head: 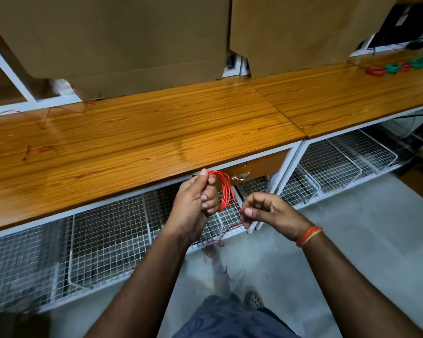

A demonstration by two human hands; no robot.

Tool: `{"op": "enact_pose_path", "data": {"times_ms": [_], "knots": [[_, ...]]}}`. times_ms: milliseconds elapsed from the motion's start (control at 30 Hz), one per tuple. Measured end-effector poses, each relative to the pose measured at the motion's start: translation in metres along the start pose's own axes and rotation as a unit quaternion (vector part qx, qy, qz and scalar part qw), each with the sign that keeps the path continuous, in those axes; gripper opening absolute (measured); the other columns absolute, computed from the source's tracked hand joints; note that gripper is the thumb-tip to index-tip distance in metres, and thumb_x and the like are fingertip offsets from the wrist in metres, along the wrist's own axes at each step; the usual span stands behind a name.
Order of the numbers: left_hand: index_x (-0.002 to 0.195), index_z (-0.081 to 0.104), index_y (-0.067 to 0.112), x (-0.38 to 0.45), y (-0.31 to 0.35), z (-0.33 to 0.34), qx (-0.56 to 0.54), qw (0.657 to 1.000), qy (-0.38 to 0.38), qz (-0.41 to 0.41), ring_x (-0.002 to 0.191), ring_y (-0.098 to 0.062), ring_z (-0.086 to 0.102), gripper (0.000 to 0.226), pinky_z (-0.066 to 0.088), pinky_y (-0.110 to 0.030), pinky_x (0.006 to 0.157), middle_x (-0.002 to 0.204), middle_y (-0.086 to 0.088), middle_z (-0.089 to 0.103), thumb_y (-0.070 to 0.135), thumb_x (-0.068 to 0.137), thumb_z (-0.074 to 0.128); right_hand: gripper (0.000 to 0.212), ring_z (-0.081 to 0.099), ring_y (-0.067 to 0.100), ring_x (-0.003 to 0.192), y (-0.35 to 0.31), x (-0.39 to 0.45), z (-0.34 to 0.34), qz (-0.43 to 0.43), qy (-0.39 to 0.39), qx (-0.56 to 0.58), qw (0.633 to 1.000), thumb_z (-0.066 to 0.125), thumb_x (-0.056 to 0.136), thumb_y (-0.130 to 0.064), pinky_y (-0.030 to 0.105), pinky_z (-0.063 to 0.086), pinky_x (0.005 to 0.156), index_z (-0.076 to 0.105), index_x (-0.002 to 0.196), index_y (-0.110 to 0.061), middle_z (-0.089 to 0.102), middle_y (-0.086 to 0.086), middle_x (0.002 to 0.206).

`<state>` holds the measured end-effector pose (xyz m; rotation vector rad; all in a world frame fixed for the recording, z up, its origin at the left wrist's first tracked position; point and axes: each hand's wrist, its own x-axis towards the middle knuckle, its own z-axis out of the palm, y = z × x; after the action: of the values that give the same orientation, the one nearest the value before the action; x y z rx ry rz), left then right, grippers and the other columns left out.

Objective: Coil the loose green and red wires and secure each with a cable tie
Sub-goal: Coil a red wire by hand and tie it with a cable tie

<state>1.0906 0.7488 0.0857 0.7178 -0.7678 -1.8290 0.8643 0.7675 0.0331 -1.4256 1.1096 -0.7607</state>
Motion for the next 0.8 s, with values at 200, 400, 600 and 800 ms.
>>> {"op": "enact_pose_path", "data": {"times_ms": [200,400,600,800], "knots": [[0.08,0.049,0.016,0.026,-0.007,0.021,-0.094,0.995,0.034,0.004,0.033,-0.001,0.026,0.035,0.025,-0.016,0.037,0.043,0.011,0.028,0.035,0.107,0.039,0.013,0.061,0.018,0.081,0.021,-0.004,-0.04,-0.028,0.078,-0.011,0.996,0.064,0.101,-0.019,0.034,0.052,0.076,0.07,0.093,-0.011,0.064,0.004,0.083],[0.081,0.051,0.017,0.057,-0.021,0.051,-0.224,0.972,0.069,0.014,0.039,-0.002,0.029,0.028,0.025,-0.017,0.042,0.049,0.01,0.033,0.03,0.104,0.041,0.015,0.068,0.017,0.092,0.042,-0.011,-0.09,-0.042,0.15,-0.055,0.986,0.068,0.098,-0.014,0.032,0.056,0.08,0.073,0.096,-0.028,0.071,-0.001,0.093],[0.092,0.049,0.012,0.087,-0.057,0.085,-0.082,0.983,0.128,0.1,0.052,-0.009,0.047,0.03,0.043,-0.02,0.051,0.061,0.001,0.049,0.028,0.11,0.033,0.011,0.062,0.009,0.089,0.006,-0.012,-0.115,-0.196,0.148,-0.205,0.947,0.063,0.1,-0.016,0.017,0.045,0.074,0.071,0.095,-0.023,0.061,-0.014,0.091],[0.097,0.048,0.008,0.093,-0.088,0.113,0.166,0.962,0.138,0.166,0.061,-0.019,0.063,0.031,0.052,-0.026,0.061,0.07,-0.011,0.068,0.026,0.112,0.029,0.009,0.058,0.008,0.089,-0.031,-0.009,-0.131,-0.318,0.107,-0.258,0.906,0.067,0.098,-0.014,0.019,0.045,0.076,0.074,0.102,-0.012,0.062,-0.002,0.094]]}}
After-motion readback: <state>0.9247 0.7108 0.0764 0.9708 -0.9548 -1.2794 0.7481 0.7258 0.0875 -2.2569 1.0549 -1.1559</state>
